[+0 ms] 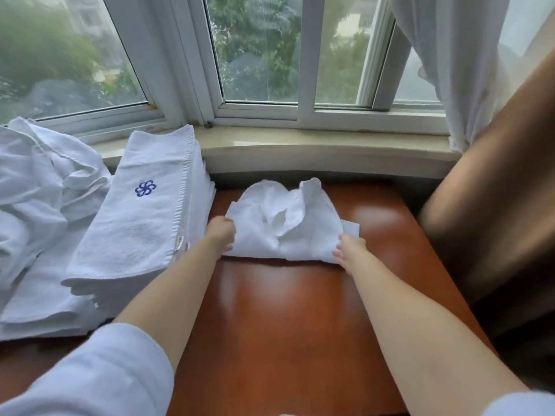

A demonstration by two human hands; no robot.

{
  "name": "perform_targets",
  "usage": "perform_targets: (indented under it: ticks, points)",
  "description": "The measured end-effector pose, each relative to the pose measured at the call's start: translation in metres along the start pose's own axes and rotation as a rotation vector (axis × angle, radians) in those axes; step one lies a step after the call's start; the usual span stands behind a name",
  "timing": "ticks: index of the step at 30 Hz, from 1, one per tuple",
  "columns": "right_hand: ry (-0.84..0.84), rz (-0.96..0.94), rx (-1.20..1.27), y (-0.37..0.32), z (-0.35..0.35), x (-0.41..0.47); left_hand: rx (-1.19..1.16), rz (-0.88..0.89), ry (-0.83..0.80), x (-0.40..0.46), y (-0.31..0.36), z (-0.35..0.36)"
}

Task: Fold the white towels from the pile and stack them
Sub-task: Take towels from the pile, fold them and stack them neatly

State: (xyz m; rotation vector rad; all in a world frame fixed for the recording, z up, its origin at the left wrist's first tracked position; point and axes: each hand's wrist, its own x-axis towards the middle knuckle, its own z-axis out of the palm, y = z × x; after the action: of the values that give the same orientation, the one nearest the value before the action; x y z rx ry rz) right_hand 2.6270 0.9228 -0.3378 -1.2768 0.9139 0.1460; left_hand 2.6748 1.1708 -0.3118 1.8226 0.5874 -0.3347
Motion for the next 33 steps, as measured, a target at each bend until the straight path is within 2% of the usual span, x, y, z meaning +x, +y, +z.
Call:
perform_targets:
  ticks: [2, 3, 5, 8, 12, 13, 15, 17, 19, 21, 23, 24, 26, 27, 28, 29, 30, 31, 32, 33]
  points:
    - [0.108, -0.010, -0.175, 0.018, 0.001, 0.015, 0.411, 0.083, 0.001, 0.013, -0.022, 0.009]
    - [0.128, -0.039, -0.345, 0.023, 0.002, 0.022, 0.564, 0.096, -0.009, 0.018, -0.030, 0.013]
    - [0.137, -0.090, -0.695, 0.027, 0.006, 0.033, 0.746, 0.055, -0.013, 0.026, -0.037, 0.020]
    - [0.207, -0.109, -0.947, 0.028, 0.013, 0.042, 0.790, -0.009, 0.012, 0.040, -0.037, 0.027]
    - [0.200, -0.136, -1.164, 0.027, 0.017, 0.058, 0.427, -0.177, -0.011, 0.061, -0.040, 0.031]
    - [0.197, -0.192, -1.264, 0.030, 0.016, 0.061, 0.476, -0.194, -0.052, 0.064, -0.041, 0.030]
    - [0.136, -0.368, -1.450, 0.036, 0.012, 0.067, 0.824, -0.128, -0.083, 0.072, -0.044, 0.024]
    - [0.025, -0.451, -1.438, 0.031, 0.010, 0.068, 1.118, -0.048, -0.047, 0.078, -0.048, 0.020]
    - [-0.044, -0.434, -1.320, 0.019, 0.012, 0.065, 1.221, 0.063, -0.058, 0.077, -0.047, 0.018]
    - [-0.155, -0.278, -1.122, 0.005, 0.016, 0.063, 1.056, 0.183, -0.136, 0.073, -0.043, 0.019]
    - [-0.282, 0.044, -0.895, -0.008, 0.019, 0.058, 0.699, 0.172, -0.190, 0.071, -0.033, 0.019]
    - [-0.331, 0.182, -0.847, -0.016, 0.017, 0.054, 0.561, 0.103, -0.222, 0.070, -0.023, 0.016]
    - [-0.400, 0.286, -0.743, -0.032, 0.012, 0.054, 0.320, -0.144, -0.361, 0.068, 0.000, 0.009]
    - [-0.395, 0.286, -0.586, -0.039, 0.012, 0.058, 0.137, -0.231, -0.438, 0.069, 0.009, 0.006]
    - [-0.347, 0.260, -0.302, -0.045, 0.014, 0.063, -0.085, -0.255, -0.462, 0.070, 0.019, 0.005]
    - [-0.268, 0.201, -0.008, -0.049, 0.017, 0.067, -0.304, -0.220, -0.407, 0.072, 0.025, 0.006]
    - [-0.169, 0.129, 0.166, -0.051, 0.019, 0.070, -0.486, -0.160, -0.294, 0.075, 0.028, 0.009]
    - [-0.091, 0.070, 0.171, -0.049, 0.022, 0.073, -0.596, -0.108, -0.165, 0.078, 0.027, 0.014]
    - [-0.047, 0.044, 0.078, -0.044, 0.026, 0.074, -0.593, -0.085, -0.077, 0.081, 0.022, 0.019]
    - [-0.015, 0.042, -0.079, -0.037, 0.028, 0.079, -0.486, -0.089, -0.034, 0.084, 0.014, 0.024]
